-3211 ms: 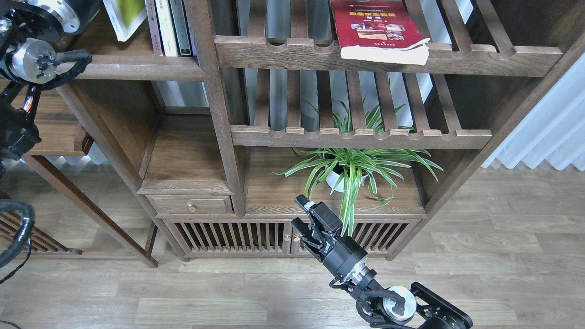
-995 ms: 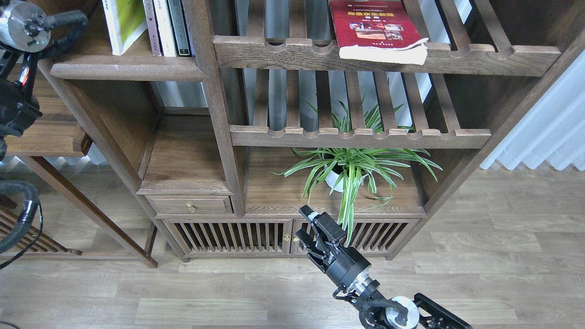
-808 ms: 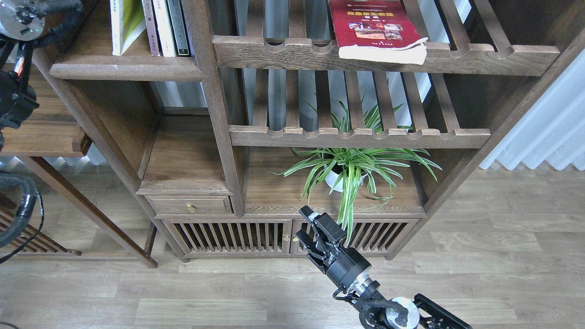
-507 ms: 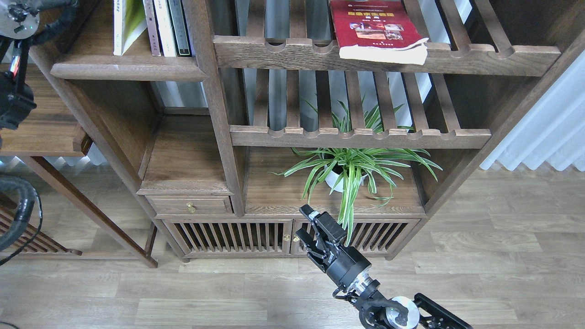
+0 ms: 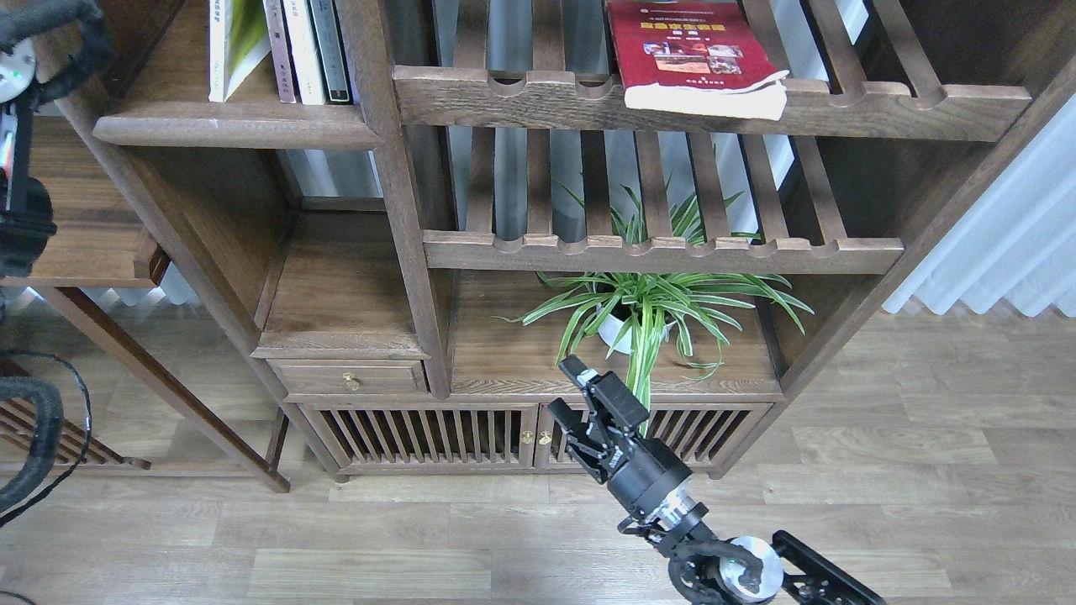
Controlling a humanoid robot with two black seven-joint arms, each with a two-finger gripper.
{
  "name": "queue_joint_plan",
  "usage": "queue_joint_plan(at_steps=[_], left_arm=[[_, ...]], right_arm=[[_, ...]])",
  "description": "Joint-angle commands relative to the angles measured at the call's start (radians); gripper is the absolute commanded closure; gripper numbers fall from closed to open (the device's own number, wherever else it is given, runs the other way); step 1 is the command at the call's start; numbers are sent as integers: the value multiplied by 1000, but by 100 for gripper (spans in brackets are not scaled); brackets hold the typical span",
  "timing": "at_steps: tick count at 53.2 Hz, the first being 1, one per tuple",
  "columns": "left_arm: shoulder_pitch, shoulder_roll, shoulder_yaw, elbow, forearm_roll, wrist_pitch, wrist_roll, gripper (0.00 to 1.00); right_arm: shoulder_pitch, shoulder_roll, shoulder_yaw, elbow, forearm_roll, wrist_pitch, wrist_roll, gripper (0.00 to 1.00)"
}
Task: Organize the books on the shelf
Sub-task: 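Raise both grippers, right gripper toward the maroon book on the top shelf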
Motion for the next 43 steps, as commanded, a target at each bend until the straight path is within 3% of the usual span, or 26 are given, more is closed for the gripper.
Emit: queue_joint_plan(at_steps=[1, 10, 23, 43], left_arm=[[16, -10, -39, -21, -12, -36, -8, 51], [33, -107, -95, -21, -14, -168, -11, 51], [167, -280, -130, -21, -87, -372, -11, 51], [408, -280, -95, -21, -220, -377, 1, 51]], right_arm=[[-27, -24, 30, 30, 1, 0, 2, 2], [-25, -28, 73, 36, 1, 0, 6, 2], [4, -32, 113, 64, 1, 0, 8, 3], [88, -35, 265, 65, 1, 0, 45, 4]])
